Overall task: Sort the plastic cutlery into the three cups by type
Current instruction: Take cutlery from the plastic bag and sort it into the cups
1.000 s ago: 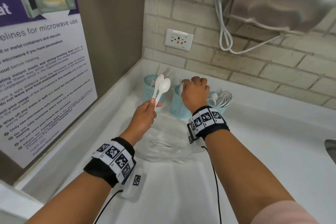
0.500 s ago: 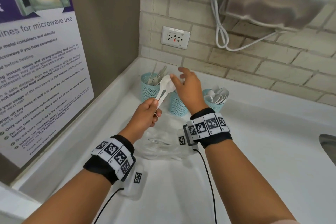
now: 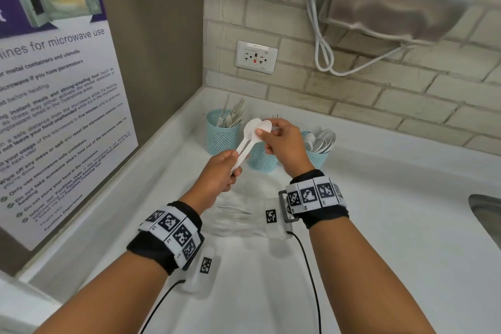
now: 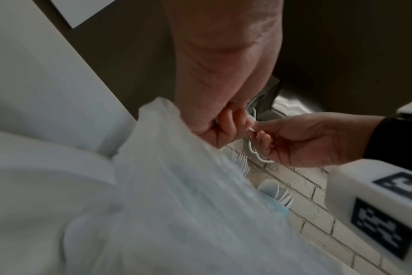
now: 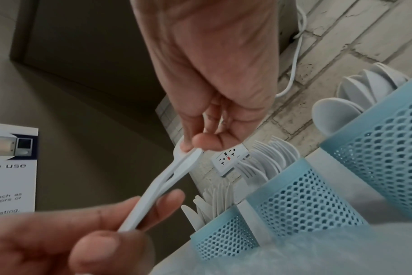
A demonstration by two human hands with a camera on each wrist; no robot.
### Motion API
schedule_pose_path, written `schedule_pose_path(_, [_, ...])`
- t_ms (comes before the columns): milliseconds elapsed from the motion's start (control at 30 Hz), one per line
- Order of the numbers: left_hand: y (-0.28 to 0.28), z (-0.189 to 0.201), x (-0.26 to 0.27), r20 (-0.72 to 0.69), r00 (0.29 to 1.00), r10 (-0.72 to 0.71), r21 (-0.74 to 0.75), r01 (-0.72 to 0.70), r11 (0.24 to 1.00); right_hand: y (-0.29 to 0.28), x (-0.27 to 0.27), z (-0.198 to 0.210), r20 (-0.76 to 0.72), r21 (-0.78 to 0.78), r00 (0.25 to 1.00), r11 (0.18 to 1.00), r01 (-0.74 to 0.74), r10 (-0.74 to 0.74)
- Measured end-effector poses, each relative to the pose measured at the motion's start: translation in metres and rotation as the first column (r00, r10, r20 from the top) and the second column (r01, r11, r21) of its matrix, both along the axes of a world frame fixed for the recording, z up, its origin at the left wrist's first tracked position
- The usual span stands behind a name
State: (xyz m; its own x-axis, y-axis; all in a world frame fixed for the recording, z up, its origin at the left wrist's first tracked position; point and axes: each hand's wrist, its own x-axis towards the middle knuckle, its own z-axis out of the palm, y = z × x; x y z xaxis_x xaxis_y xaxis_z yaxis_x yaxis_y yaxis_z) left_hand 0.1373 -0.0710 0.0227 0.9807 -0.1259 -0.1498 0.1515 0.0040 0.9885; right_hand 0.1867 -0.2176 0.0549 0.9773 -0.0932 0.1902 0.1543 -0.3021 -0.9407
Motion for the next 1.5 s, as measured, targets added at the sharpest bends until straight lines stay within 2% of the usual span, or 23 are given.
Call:
schedule_pose_path(167, [-0.009,0.005,-0.001,-0.064,0.995,-0.076,-0.026,0.074,0.997,-0.006,-0.008,-0.003,-0.083,-0.013,0.995,0.998,-0.064,0.063])
schedule_pose_path(267, [-0.017,0.009,-0.003,-0.077,0.991,-0.11,-0.019,0.109,0.994,-0.013,-0.012,0.0,-0.062,0.019,0.994,0.996,-0.089,0.09])
schedule_pose_path(367, [-0.017,0.012,0.0,0.048,0.999,-0.008,0.17,0.0,0.985,-0.032,-0.008,0.01,0.004,0.064,0.999,0.997,0.043,-0.043])
schedule_pose_path(433, [-0.009,0.009,0.007,0.227,0.971,0.077,0.41,-0.167,0.897,-0.05,-0.003,0.022,0.076,0.137,0.974,0.97,0.202,-0.214])
schedule_pose_path(500, [0.001,0.009,0.012,0.29,0.955,0.057,0.648,-0.24,0.723,-0.069,-0.001,0.035,0.188,0.166,0.903,0.919,0.358,-0.385])
schedule_pose_path(567, [0.011,0.011,0.015,0.148,0.988,-0.036,0.817,-0.102,0.567,-0.086,-0.001,0.045,0.308,0.153,0.806,0.863,0.482,-0.505])
schedule_pose_path(600, [0.015,0.01,0.017,0.056,0.995,-0.088,0.856,-0.002,0.516,-0.094,0.002,0.047,0.355,0.142,0.764,0.838,0.526,-0.54])
schedule_pose_path(700, [0.02,0.008,0.014,-0.076,0.973,-0.219,0.885,0.166,0.434,-0.111,0.013,0.039,0.467,0.051,0.678,0.782,0.621,-0.568])
schedule_pose_path(767, [0.02,0.007,0.011,-0.078,0.965,-0.249,0.865,0.19,0.464,-0.114,0.021,0.027,0.509,-0.09,0.691,0.767,0.636,-0.514])
schedule_pose_path(833, [0.02,0.006,0.008,-0.079,0.969,-0.235,0.839,0.192,0.509,-0.112,0.025,0.014,0.477,-0.284,0.75,0.726,0.626,-0.459])
schedule_pose_path(933, [0.024,0.006,0.005,-0.044,0.971,-0.234,0.847,0.16,0.507,-0.102,0.028,-0.002,0.36,-0.58,0.827,0.59,0.561,-0.432])
schedule_pose_path(1000, [0.029,0.007,0.004,-0.02,0.969,-0.248,0.847,0.149,0.511,-0.096,0.033,-0.014,0.235,-0.751,0.872,0.49,0.443,-0.429])
schedule_pose_path(1033, [0.032,0.007,0.003,-0.016,0.965,-0.263,0.85,0.152,0.505,-0.094,0.035,-0.018,0.163,-0.792,0.881,0.474,0.385,-0.444])
schedule_pose_path(1100, [0.039,0.008,0.001,-0.034,0.954,-0.298,0.857,0.181,0.483,-0.088,0.036,-0.02,0.106,-0.799,0.872,0.48,0.361,-0.478])
schedule_pose_path(1167, [0.045,0.009,0.0,-0.075,0.941,-0.33,0.861,0.227,0.454,-0.078,0.031,-0.01,0.242,-0.717,0.855,0.509,0.477,-0.459])
schedule_pose_path(1200, [0.046,0.009,-0.001,-0.104,0.934,-0.343,0.868,0.253,0.427,-0.07,0.026,-0.002,0.334,-0.638,0.847,0.562,0.526,-0.414])
schedule_pose_path(1233, [0.047,0.009,-0.001,-0.131,0.926,-0.354,0.874,0.276,0.399,-0.061,0.018,0.008,0.382,-0.556,0.857,0.654,0.512,-0.346])
schedule_pose_path(1300, [0.044,0.008,-0.001,-0.153,0.918,-0.365,0.877,0.296,0.378,-0.036,-0.002,0.027,0.266,-0.465,0.954,0.849,0.252,-0.137])
schedule_pose_path(1333, [0.042,0.007,-0.001,-0.148,0.918,-0.367,0.872,0.296,0.39,-0.023,-0.012,0.031,0.125,-0.459,0.992,0.887,0.044,0.015])
schedule_pose_path(1367, [0.041,0.007,-0.001,-0.133,0.92,-0.368,0.867,0.289,0.407,-0.011,-0.021,0.033,-0.049,-0.465,0.984,0.868,-0.173,0.17])
schedule_pose_path(1433, [0.038,0.007,-0.002,-0.093,0.923,-0.373,0.865,0.26,0.429,0.011,-0.033,0.021,-0.393,-0.48,0.841,0.697,-0.533,0.372])
schedule_pose_path(1467, [0.038,0.006,-0.003,-0.078,0.922,-0.379,0.87,0.249,0.426,0.02,-0.036,0.01,-0.515,-0.524,0.764,0.562,-0.64,0.389])
schedule_pose_path(1500, [0.038,0.006,-0.004,-0.068,0.919,-0.389,0.876,0.242,0.417,0.028,-0.039,-0.002,-0.585,-0.596,0.726,0.415,-0.687,0.362])
